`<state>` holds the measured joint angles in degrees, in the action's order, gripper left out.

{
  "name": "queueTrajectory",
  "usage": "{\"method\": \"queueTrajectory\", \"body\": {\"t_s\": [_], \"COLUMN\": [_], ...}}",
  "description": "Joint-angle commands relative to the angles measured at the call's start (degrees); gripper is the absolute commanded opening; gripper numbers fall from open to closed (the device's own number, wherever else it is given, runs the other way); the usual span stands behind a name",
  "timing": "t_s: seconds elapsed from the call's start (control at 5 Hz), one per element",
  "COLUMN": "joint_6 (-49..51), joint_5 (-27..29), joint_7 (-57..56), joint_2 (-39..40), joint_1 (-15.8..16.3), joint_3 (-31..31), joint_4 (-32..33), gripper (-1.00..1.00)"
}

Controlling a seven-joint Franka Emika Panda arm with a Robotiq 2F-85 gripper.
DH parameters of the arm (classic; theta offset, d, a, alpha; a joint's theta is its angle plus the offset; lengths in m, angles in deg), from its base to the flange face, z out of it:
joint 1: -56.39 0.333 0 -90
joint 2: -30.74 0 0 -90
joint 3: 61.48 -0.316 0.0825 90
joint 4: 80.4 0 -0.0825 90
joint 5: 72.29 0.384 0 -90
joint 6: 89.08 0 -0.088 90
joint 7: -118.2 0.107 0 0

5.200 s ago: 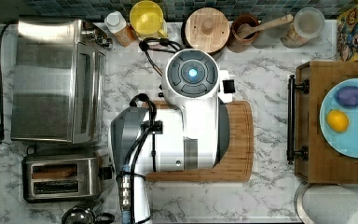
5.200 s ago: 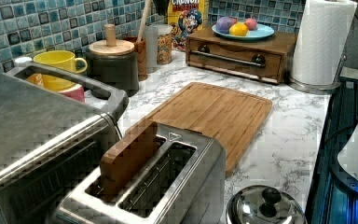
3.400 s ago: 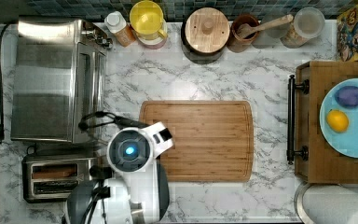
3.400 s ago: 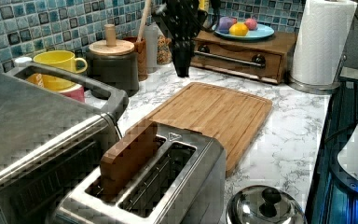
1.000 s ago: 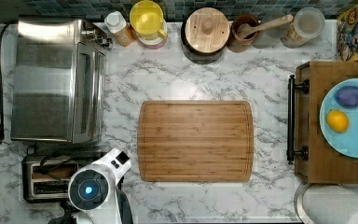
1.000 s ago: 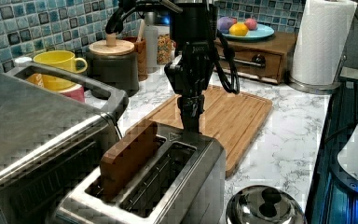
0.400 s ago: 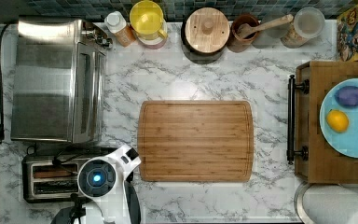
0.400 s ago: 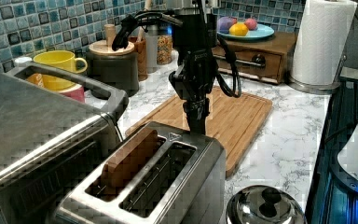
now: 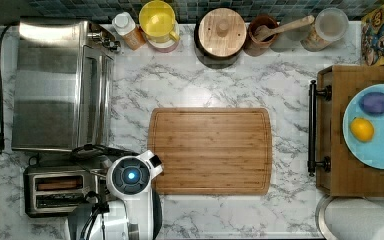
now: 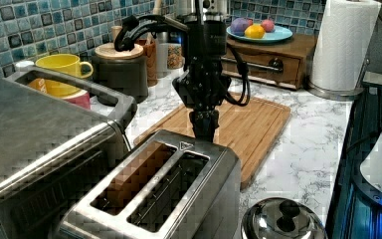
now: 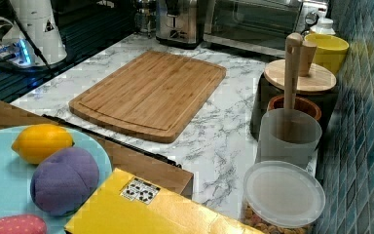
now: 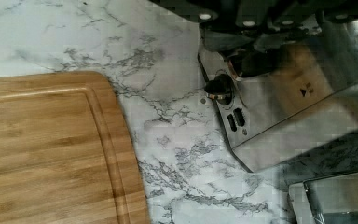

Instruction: Turn on the toaster.

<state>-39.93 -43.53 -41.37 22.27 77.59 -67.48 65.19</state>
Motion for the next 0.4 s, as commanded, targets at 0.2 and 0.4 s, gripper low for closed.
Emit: {"method": "queueTrajectory", "body": {"t_s": [0.2,0.4], "joint_6": [-5.0,-7.0], "joint_5": [1.5,1.2], "joint_7": [-4.0,-2.7], "joint_2": [6.8,7.9], "joint_1": [5.1,5.3], "joint_3": [-5.4,-5.8], "joint_4": [1.8,4.1], "gripper": [-1.0,-1.0]}}
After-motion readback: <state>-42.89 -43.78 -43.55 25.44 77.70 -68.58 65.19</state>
